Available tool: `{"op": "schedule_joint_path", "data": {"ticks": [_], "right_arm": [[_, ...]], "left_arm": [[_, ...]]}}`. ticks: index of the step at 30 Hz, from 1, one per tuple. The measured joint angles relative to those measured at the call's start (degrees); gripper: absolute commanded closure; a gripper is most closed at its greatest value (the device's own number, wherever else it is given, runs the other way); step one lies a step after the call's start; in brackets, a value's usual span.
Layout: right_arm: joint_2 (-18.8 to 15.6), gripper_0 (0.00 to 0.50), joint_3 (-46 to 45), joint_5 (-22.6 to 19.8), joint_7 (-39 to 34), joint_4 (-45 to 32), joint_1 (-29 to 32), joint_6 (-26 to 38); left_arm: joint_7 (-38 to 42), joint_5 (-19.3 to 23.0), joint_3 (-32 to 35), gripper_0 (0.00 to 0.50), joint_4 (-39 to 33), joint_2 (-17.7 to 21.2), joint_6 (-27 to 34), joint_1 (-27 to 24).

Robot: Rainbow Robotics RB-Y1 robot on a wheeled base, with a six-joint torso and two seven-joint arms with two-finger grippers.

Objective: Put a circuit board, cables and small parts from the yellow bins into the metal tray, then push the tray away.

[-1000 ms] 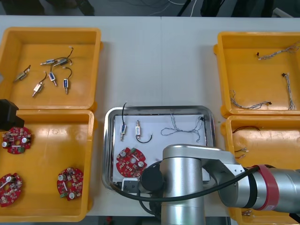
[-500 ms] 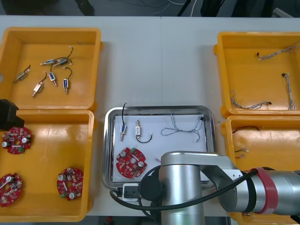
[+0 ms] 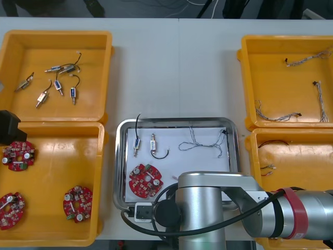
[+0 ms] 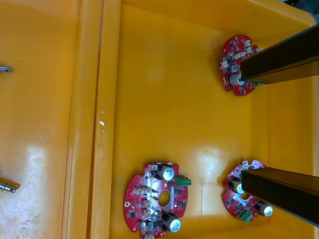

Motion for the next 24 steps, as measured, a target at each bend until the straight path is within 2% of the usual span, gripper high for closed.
{"op": "schedule_joint_path", "data": {"ticks": [24], "right_arm": [[-0.01, 0.0, 0.31, 1.37, 0.0, 0.51, -0.07, -0.01]], "left_arm": [[0.0, 0.0, 0.0, 0.0, 0.0, 0.0, 0.0, 0.0]]}}
